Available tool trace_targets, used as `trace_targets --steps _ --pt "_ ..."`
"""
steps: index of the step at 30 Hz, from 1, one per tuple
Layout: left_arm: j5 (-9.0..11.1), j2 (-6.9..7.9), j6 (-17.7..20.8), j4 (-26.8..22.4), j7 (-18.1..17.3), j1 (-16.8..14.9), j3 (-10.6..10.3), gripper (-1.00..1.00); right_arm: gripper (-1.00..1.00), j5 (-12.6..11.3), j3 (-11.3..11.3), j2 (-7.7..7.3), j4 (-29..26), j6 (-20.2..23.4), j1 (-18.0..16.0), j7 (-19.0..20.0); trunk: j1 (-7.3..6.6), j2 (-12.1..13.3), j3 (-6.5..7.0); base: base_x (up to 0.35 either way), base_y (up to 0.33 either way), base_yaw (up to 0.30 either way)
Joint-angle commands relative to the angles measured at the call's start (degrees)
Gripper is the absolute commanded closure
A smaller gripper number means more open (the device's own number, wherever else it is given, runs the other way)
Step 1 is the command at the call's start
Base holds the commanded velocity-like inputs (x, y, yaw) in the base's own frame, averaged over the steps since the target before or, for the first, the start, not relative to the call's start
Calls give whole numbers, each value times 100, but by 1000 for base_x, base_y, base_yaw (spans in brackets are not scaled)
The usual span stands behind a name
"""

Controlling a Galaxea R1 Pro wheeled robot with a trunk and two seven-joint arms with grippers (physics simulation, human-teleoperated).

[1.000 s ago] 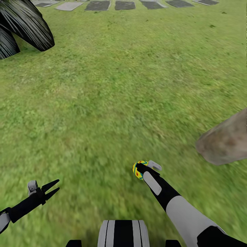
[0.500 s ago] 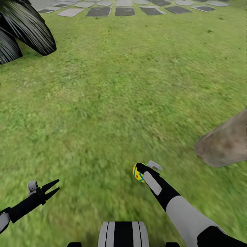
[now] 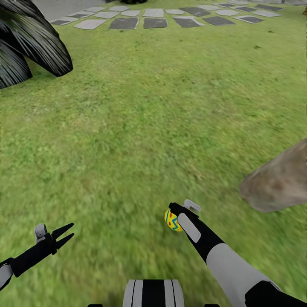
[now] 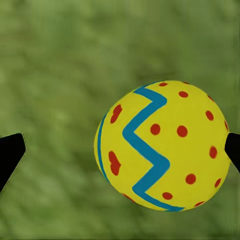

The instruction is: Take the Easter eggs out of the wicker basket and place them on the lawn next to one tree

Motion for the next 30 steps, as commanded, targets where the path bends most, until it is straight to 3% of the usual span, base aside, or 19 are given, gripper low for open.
trace_targets --steps 1,14,22,30 --pt "-1 0 2 0 2 0 0 -100 -100 -1 0 0 -1 0 0 -1 -22 42 28 0 0 0" --pt "16 3 24 8 34 0 0 -100 -100 -1 0 0 4 0 0 1 -308 563 380 0 0 0" --pt "21 8 50 2 376 0 0 -100 -100 7 0 0 4 2 0 -1 -484 884 590 -13 0 0" --pt "16 9 58 0 385 0 2 -100 -100 -9 0 0 2 8 0 7 -659 1205 736 -304 0 -115"
